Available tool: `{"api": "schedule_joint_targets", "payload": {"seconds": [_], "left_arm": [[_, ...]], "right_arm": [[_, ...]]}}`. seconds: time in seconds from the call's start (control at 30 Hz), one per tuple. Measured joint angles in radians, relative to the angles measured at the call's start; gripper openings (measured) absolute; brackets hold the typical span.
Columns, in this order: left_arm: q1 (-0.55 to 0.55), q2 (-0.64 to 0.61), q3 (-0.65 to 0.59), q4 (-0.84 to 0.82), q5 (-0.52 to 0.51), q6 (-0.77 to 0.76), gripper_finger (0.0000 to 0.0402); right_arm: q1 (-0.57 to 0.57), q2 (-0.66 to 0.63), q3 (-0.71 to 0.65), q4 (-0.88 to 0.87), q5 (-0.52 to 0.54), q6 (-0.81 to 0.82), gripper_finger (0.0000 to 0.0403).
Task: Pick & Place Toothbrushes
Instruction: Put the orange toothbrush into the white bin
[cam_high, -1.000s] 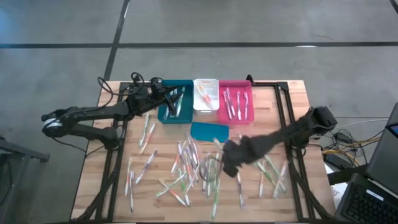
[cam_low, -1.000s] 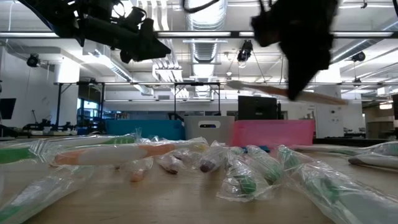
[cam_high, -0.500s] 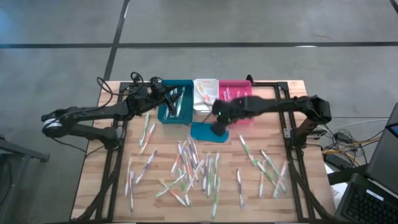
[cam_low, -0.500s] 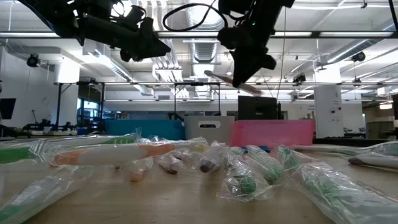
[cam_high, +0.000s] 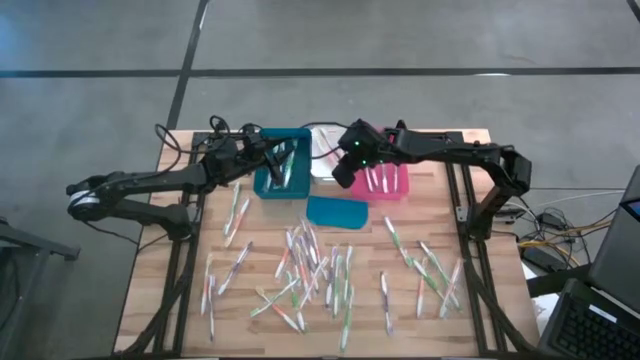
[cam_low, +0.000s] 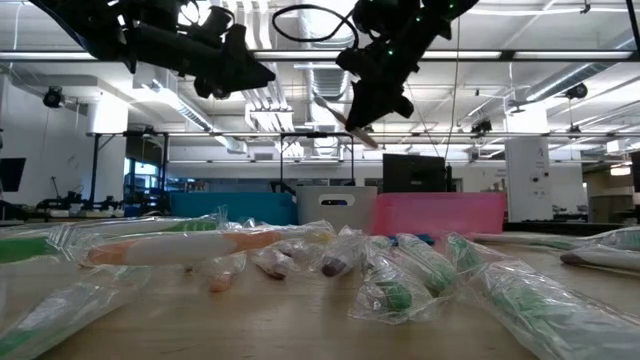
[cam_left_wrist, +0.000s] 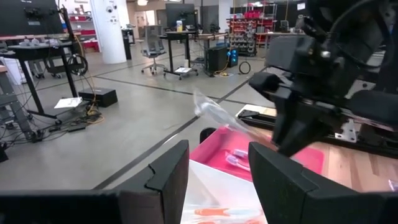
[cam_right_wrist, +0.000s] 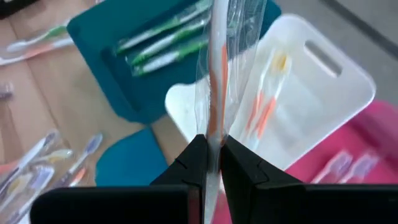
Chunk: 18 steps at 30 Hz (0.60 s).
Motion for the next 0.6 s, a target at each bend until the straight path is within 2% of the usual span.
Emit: {"api": "schedule_joint_targets", "payload": {"seconds": [0.27,0.37,0.6], "left_arm": [[0.0,0.0,0.0,0.005,0.002,-0.003,0.0172],[0.0,0.0,0.0,0.007,0.006,-0.003,0.0172],[0.0,0.0,0.0,0.008,0.007,-0.001,0.0172]], "right_arm": [[-0.059,0.005,0.0,0.069,-0.005,-0.038,0.0025],[-0.076,0.028,0.0,0.106,-0.042,-0.069,0.0024],[-0.118,0.083,-0.001,0.129,-0.047,-0.079,0.0024]]}}
